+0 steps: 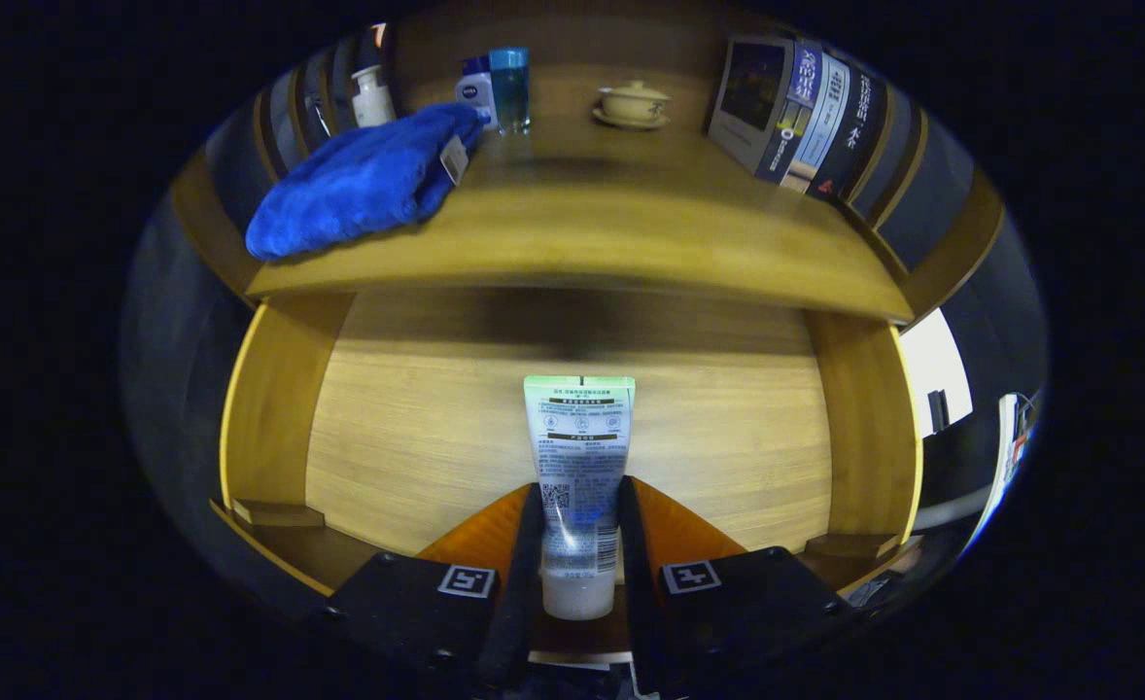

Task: Pull open the drawer, take out the items inside it, and place them on the countertop above the cabinet.

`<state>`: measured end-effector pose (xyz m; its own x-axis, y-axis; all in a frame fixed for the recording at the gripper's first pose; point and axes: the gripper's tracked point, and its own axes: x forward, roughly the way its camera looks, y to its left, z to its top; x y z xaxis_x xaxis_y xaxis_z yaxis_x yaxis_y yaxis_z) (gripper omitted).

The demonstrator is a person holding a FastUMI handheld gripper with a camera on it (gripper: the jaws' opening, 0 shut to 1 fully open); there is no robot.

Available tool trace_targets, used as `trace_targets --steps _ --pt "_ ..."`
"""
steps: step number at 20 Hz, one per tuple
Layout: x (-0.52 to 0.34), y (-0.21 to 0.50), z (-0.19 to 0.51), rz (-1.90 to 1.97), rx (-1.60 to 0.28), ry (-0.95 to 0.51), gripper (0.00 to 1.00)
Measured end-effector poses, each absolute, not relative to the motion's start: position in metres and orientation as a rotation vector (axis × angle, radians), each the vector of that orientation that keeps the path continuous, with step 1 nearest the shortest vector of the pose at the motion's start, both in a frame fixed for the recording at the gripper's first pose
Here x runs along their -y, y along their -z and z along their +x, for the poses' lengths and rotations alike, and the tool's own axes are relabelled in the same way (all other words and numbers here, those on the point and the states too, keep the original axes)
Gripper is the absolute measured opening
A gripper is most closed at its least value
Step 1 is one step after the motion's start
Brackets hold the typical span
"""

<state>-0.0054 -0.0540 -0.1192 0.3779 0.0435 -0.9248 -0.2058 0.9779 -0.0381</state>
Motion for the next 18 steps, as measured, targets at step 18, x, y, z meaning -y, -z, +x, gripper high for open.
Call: trace_targets --steps 18 --pt "0.047 0.022 0.145 -0.133 -1.015 -0.115 0.49"
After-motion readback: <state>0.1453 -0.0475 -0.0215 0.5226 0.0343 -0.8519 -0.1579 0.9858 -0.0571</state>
